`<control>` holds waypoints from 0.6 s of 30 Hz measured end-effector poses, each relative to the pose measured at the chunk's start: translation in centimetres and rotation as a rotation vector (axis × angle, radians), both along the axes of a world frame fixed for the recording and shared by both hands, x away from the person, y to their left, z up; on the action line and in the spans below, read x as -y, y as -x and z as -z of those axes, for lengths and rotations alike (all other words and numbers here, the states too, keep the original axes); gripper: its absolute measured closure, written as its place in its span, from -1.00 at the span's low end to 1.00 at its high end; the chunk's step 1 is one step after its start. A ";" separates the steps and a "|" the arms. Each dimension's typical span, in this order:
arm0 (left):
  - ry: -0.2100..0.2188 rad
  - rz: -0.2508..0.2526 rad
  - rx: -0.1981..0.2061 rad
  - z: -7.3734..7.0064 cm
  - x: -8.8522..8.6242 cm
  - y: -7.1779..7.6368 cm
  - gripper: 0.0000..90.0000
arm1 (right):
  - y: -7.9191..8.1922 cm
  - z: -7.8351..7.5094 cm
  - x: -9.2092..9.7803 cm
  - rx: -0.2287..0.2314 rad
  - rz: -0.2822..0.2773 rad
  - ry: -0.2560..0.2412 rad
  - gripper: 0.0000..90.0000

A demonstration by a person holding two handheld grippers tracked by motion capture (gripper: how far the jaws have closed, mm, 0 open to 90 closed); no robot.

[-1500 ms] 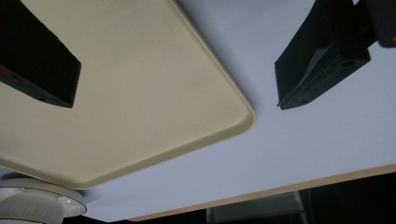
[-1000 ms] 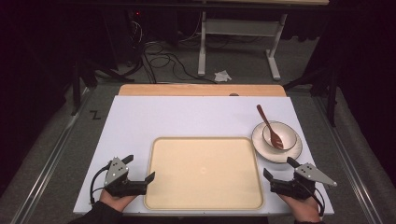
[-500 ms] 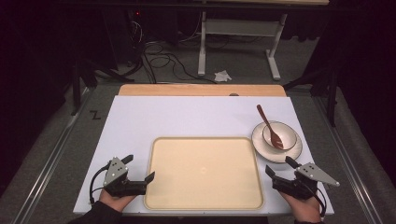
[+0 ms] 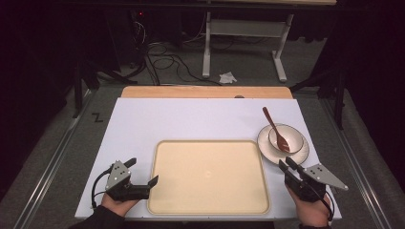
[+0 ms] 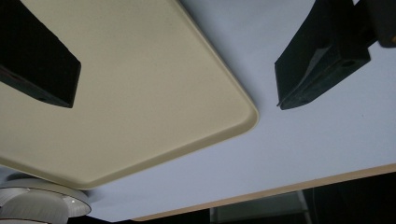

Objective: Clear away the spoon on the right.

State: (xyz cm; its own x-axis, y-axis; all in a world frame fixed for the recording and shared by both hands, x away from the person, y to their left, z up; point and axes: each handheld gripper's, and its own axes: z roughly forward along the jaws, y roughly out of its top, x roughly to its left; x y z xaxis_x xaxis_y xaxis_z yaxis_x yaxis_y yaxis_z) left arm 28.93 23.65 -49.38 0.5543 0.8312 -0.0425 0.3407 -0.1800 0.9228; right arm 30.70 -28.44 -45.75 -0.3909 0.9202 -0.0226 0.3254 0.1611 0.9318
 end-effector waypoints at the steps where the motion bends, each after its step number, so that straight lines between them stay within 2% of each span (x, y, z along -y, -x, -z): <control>1: 0.001 0.000 0.000 0.0 0.0 0.0 -0.98 | -0.4 -0.2 -0.1 -0.003 0.005 -0.007 0.69; 8: 0.009 0.000 -0.001 0.0 -0.2 0.1 -0.98 | -3.6 -1.5 -0.9 -0.052 -0.013 -0.021 0.86; 10: 0.012 -0.002 0.001 -0.1 -0.3 0.1 -0.98 | -5.1 -2.0 -1.2 -0.063 -0.010 -0.014 0.93; 14: 0.012 -0.001 0.001 -0.1 -0.4 0.1 -0.98 | -7.6 -2.7 -1.8 -0.086 0.027 0.009 1.00; 16: 0.013 -0.005 -0.001 -0.1 -0.4 0.1 -0.98 | -9.5 -2.9 -2.3 -0.123 0.068 0.019 1.00; 18: 0.014 -0.004 -0.002 -0.1 -0.3 0.0 -0.98 | -10.8 -3.1 -2.6 -0.130 0.098 0.038 1.00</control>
